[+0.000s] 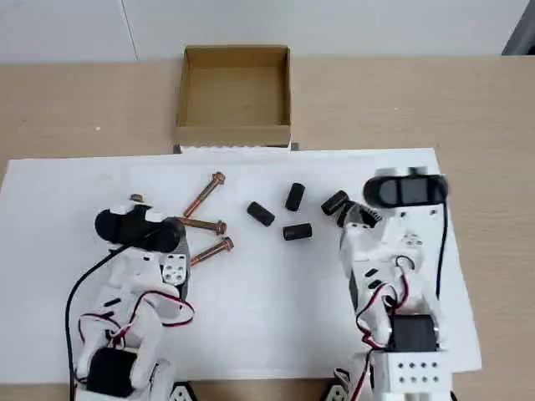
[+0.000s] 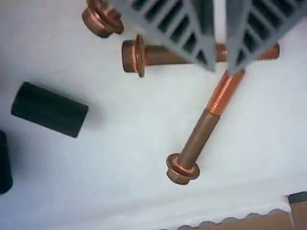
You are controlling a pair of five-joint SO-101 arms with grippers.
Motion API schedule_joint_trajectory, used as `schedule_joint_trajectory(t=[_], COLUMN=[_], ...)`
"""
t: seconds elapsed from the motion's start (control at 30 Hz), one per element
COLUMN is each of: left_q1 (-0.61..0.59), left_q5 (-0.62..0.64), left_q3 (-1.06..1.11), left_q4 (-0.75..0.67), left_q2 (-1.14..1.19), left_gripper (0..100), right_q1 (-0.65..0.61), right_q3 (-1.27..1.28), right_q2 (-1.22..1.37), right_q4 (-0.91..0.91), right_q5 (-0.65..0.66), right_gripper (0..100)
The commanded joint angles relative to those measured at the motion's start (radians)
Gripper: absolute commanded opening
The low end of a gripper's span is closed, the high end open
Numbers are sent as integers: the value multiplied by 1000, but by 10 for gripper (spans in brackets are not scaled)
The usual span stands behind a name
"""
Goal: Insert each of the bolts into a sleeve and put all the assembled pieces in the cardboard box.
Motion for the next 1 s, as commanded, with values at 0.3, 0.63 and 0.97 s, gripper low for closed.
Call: schedule_joint_trajectory(t=[0.3, 0.63, 0.97], left_q1=[-6, -40, -281], left_q5=[5, 107, 101], left_q3=[-274, -812, -1133], left_q4=[57, 288, 491], left_q2=[172, 816, 1261], left_gripper=[6, 6, 6], right_q1=[1, -1, 4], right_q3=[-245, -571, -896], right_q2=[61, 378, 822], right_q4=[188, 360, 587], right_q5=[-15, -23, -15], right_gripper=[3, 3, 3])
